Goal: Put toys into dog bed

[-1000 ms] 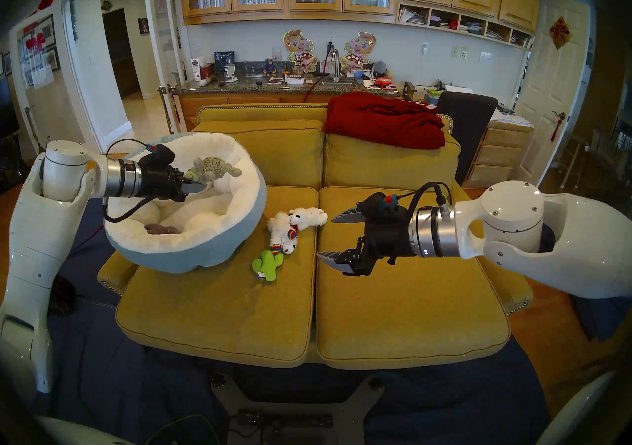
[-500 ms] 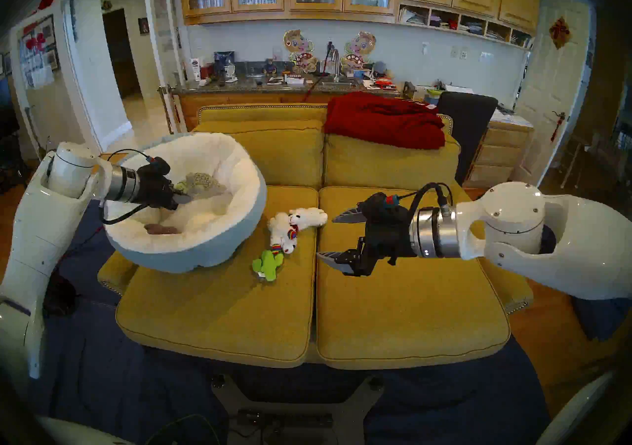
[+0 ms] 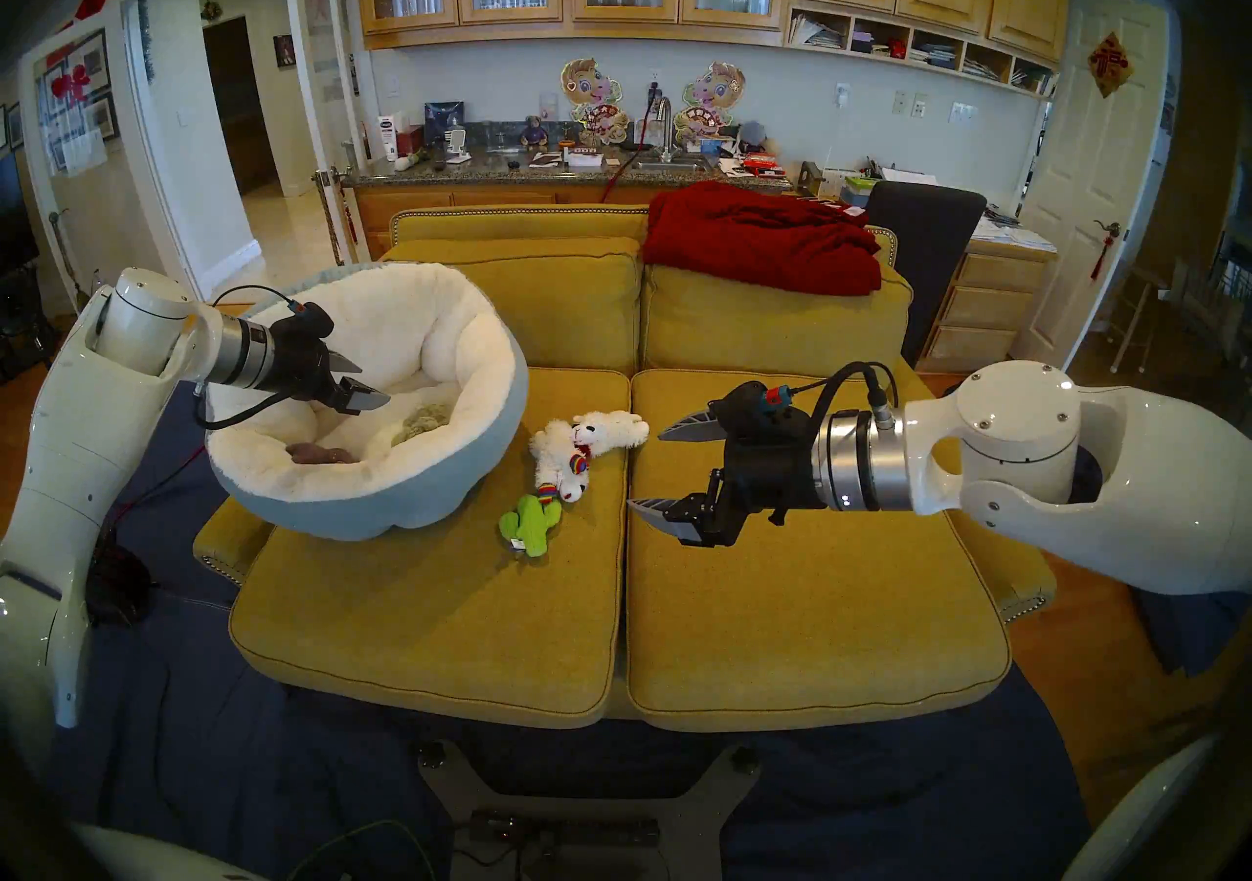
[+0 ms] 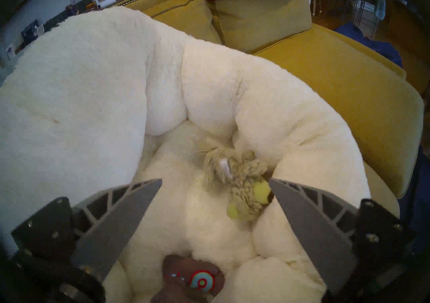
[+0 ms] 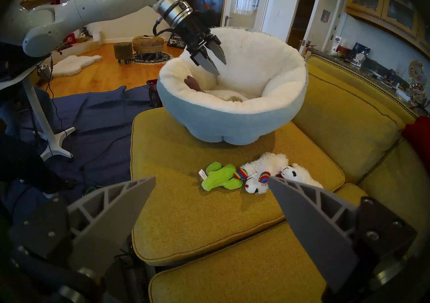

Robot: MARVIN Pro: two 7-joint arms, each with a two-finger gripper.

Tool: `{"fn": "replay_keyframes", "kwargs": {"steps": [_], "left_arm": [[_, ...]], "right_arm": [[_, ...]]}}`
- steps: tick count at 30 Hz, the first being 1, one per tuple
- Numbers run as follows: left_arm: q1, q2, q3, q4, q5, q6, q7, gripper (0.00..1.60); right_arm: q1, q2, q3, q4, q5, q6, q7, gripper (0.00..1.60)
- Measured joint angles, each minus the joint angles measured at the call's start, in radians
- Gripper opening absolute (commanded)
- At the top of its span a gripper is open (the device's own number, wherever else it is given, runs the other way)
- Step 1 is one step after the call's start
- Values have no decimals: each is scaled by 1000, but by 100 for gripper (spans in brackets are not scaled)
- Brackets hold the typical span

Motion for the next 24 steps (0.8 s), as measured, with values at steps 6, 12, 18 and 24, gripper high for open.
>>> {"fn": "replay_keyframes", "kwargs": {"steps": [6, 12, 18, 24], "left_arm": [[-1, 2, -14, -52, -25, -12, -41, 160], [9, 4, -22, -147, -61, -14, -60, 160], [33, 6, -23, -235, -102, 8, -44, 160], [76, 3, -8, -321, -136, 42, -9, 160]], "right_arm": [[0, 1, 0, 0, 0, 0, 0, 160], [0, 2, 0, -1, 0, 0, -1, 160], [1, 2, -1, -1, 0, 0, -1, 160], [1, 3, -1, -1, 0, 0, -1, 160]]}}
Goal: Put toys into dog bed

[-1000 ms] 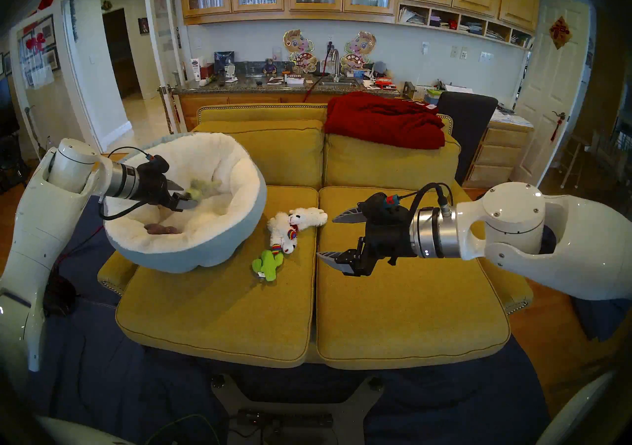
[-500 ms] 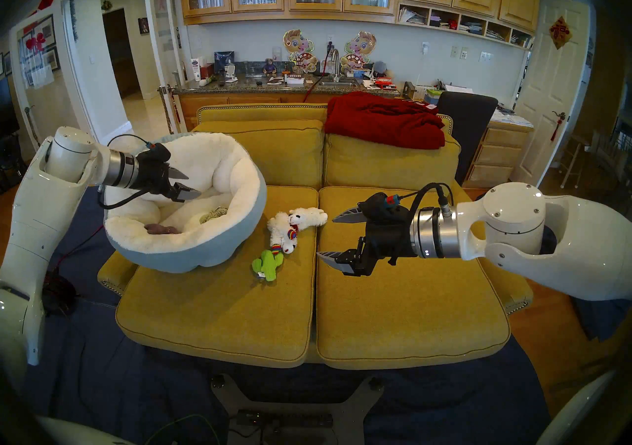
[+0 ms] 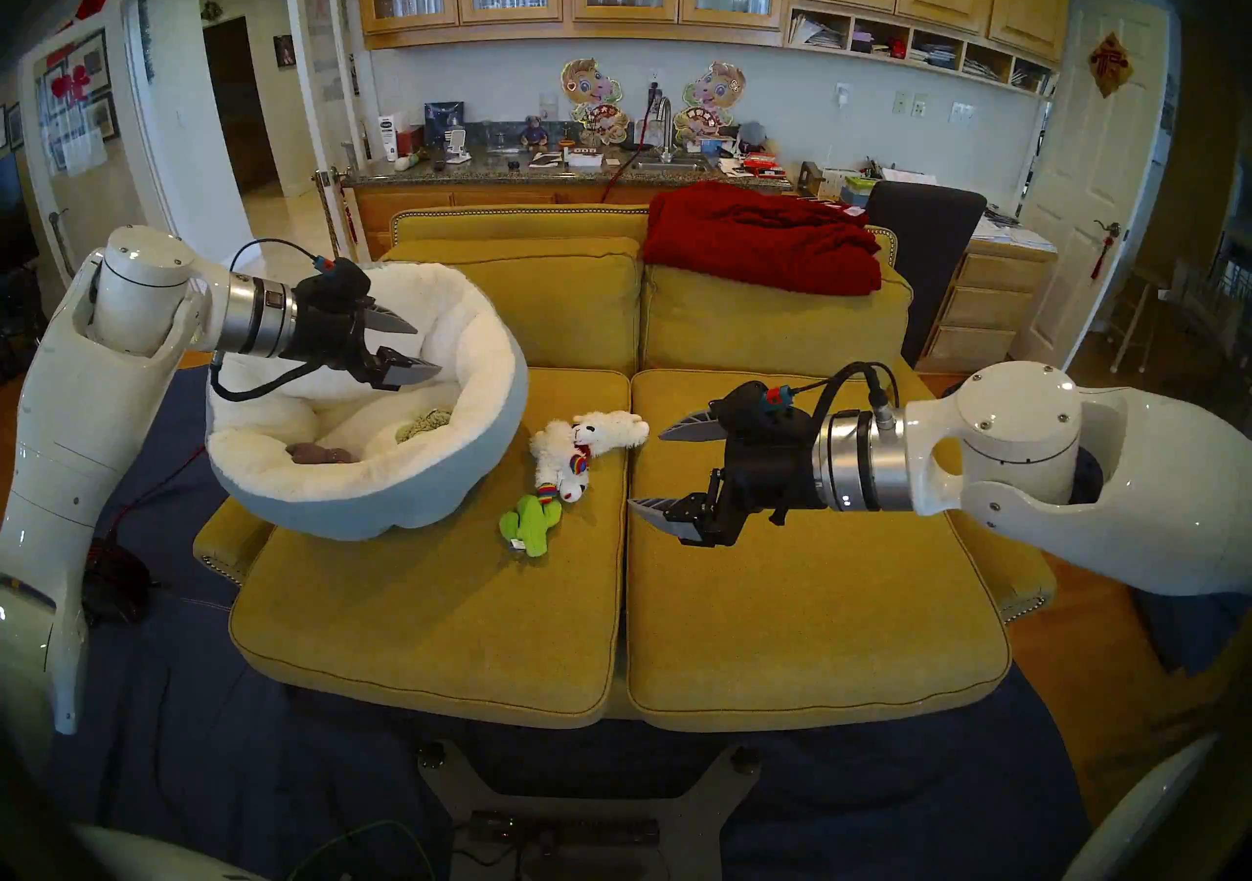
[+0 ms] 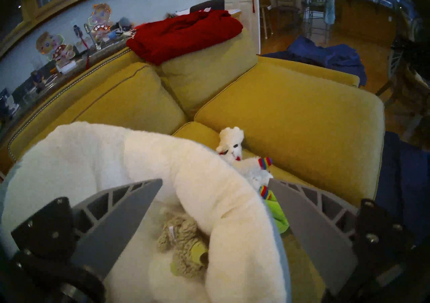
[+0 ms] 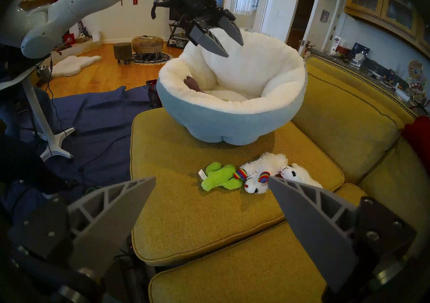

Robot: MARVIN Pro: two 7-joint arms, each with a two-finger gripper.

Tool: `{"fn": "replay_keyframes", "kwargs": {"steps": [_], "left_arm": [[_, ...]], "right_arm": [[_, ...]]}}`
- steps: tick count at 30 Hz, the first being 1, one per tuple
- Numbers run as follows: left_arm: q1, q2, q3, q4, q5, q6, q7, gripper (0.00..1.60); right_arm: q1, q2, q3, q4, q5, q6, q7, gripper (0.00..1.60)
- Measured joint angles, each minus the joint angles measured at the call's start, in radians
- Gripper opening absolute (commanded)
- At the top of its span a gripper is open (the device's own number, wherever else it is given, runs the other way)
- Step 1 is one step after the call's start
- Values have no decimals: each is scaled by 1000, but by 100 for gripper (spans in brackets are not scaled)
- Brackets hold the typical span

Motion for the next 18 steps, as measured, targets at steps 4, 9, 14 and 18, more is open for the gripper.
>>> {"fn": "replay_keyframes", "kwargs": {"steps": [4, 9, 14, 18], "left_arm": [[39, -11, 18, -66, -15, 31, 31, 160], [82, -25, 34, -137, -18, 71, 74, 160], [117, -44, 49, -203, -12, 130, 139, 160], [128, -59, 70, -231, 6, 174, 183, 160]], "right_arm": [[0, 0, 0, 0, 0, 0, 0, 160], [1, 1, 0, 0, 0, 0, 0, 160], [1, 1, -1, 0, 0, 0, 0, 160], [2, 1, -1, 0, 0, -1, 1, 160]]}}
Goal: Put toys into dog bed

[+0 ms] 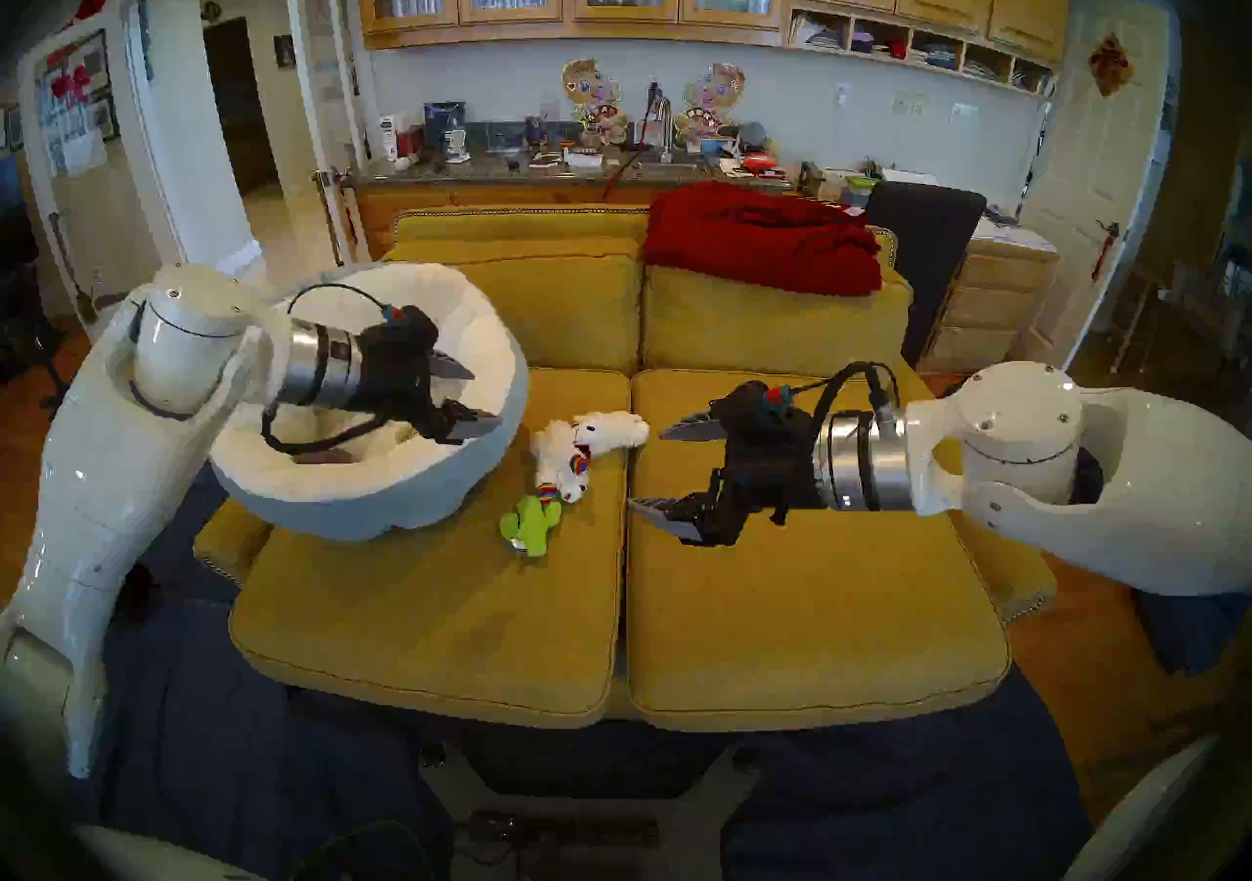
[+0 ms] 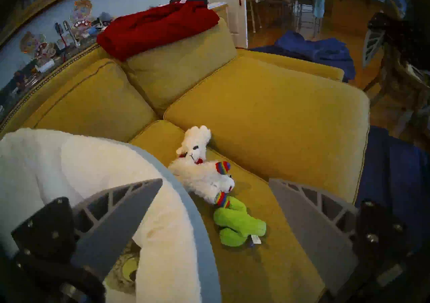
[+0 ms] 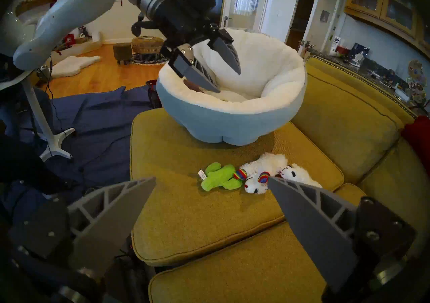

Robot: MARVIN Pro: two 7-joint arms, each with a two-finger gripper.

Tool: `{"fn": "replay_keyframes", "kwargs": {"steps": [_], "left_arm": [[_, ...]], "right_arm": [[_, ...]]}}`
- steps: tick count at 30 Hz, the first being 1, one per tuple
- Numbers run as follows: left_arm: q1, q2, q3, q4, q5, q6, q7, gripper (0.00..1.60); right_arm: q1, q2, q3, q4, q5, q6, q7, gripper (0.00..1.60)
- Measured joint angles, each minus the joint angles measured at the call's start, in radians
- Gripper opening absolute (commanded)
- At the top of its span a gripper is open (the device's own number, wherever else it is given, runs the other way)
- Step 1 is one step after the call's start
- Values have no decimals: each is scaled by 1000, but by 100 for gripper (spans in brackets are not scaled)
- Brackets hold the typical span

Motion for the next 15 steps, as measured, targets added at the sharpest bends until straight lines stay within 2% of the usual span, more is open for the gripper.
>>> {"fn": "replay_keyframes", "kwargs": {"steps": [5, 15], "left_arm": [[-6, -36, 68, -1, 31, 57, 66, 160], [-28, -84, 141, 50, 55, 64, 94, 160]], "right_arm": [[1, 0, -1, 0, 0, -1, 3, 160], [4, 1, -3, 0, 0, -2, 6, 160]]}}
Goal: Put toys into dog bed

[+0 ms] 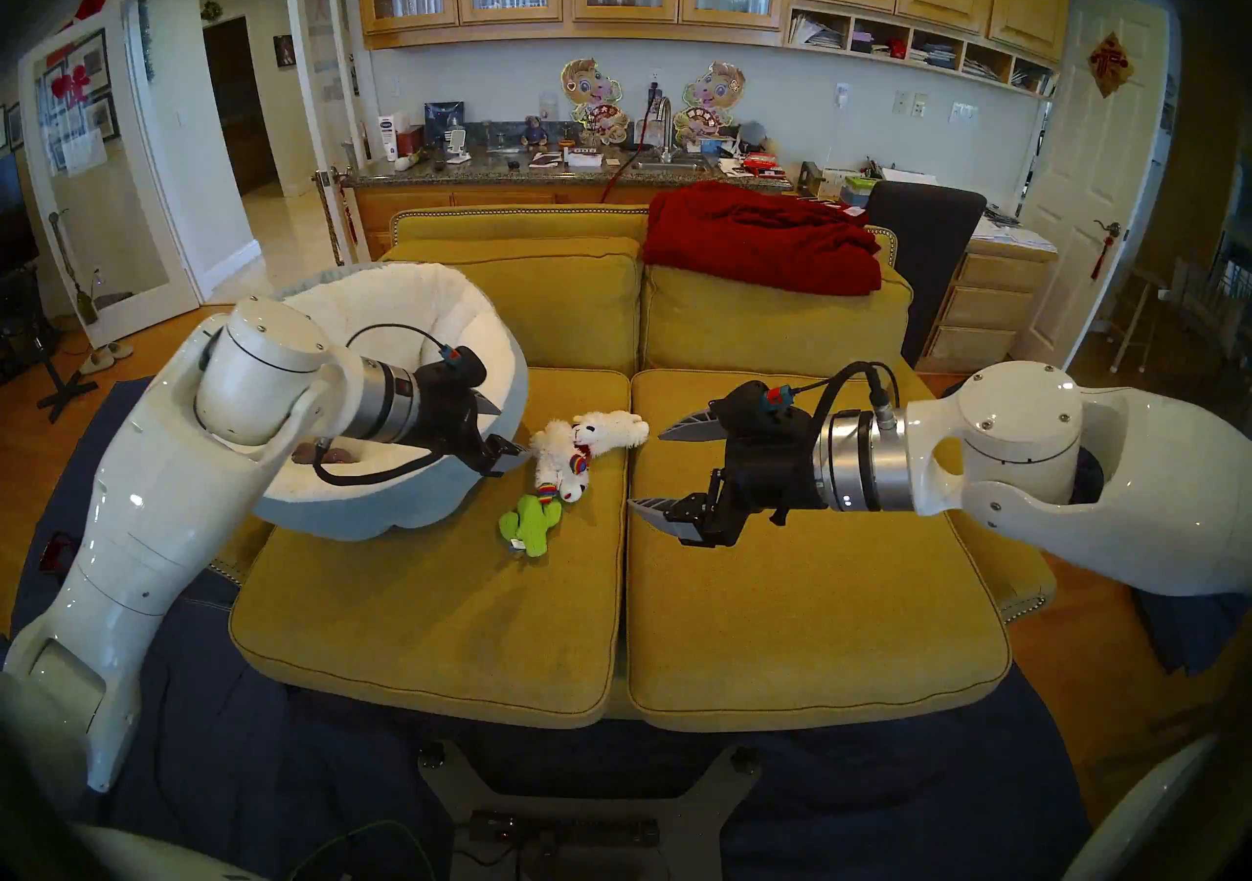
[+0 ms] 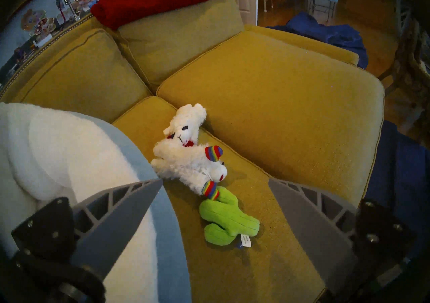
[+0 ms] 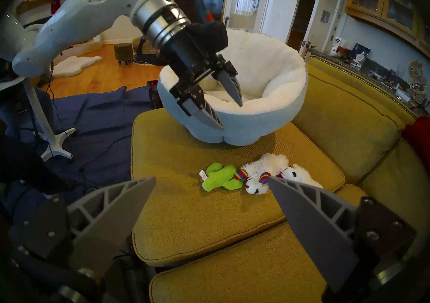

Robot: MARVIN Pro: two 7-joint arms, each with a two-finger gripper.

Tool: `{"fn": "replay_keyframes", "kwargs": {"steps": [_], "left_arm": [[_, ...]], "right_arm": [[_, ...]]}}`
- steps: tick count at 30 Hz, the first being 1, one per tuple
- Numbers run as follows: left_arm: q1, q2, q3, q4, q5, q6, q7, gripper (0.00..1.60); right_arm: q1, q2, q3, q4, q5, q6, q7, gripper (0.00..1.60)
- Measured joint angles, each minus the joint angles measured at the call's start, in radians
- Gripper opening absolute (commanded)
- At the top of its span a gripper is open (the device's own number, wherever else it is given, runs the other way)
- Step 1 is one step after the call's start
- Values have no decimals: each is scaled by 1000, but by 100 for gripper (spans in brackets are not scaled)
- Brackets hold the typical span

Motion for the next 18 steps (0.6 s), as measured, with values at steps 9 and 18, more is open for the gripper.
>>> {"fn": "replay_keyframes", "kwargs": {"steps": [9, 18], "left_arm": [[-4, -12, 27, 1, 1, 0, 6, 160], [27, 13, 54, -7, -2, 0, 25, 160]], "right_arm": [[3, 0, -3, 0, 0, -1, 1, 160], [6, 0, -6, 0, 0, -1, 2, 160]]}}
